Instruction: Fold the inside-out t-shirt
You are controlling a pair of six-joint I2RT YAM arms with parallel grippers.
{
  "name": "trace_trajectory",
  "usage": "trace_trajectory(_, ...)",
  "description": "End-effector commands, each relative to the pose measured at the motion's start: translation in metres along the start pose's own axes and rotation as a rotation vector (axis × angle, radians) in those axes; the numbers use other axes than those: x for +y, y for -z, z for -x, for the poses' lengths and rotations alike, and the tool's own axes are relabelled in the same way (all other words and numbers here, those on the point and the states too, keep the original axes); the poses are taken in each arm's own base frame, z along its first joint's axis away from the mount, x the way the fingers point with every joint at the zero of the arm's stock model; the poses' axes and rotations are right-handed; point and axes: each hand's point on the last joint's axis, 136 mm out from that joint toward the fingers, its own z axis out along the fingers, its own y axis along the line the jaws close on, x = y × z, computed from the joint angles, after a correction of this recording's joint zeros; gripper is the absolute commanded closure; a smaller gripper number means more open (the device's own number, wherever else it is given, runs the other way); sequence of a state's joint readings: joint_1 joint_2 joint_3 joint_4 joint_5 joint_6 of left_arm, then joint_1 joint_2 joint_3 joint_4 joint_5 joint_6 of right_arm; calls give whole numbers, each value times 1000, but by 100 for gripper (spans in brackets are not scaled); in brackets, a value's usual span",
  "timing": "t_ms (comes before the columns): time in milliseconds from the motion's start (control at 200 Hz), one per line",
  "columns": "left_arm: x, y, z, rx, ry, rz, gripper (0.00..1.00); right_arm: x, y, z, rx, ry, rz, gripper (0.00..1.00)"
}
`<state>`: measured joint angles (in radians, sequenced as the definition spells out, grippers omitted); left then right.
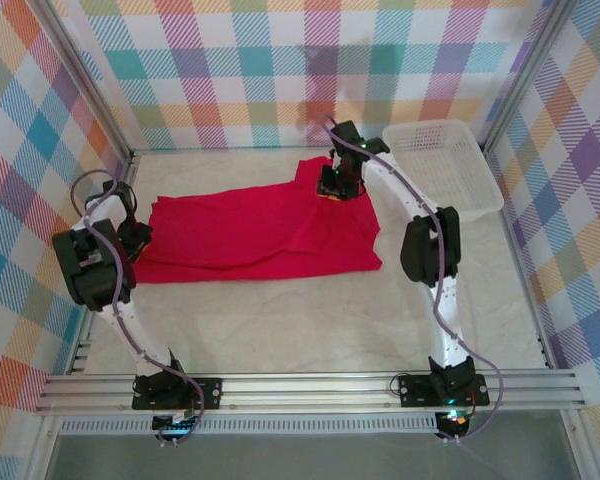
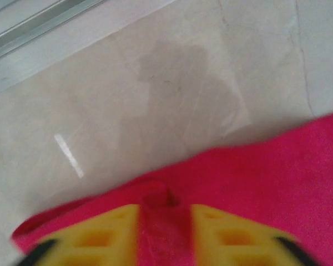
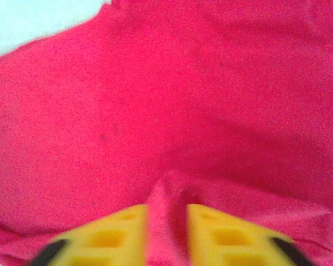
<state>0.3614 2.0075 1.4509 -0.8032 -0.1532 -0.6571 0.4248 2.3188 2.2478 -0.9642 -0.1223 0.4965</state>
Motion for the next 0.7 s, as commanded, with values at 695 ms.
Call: trace_trajectory(695,-34,42,-107,-42,-303,-136,42,5,-61,-132,251,-46,52,46)
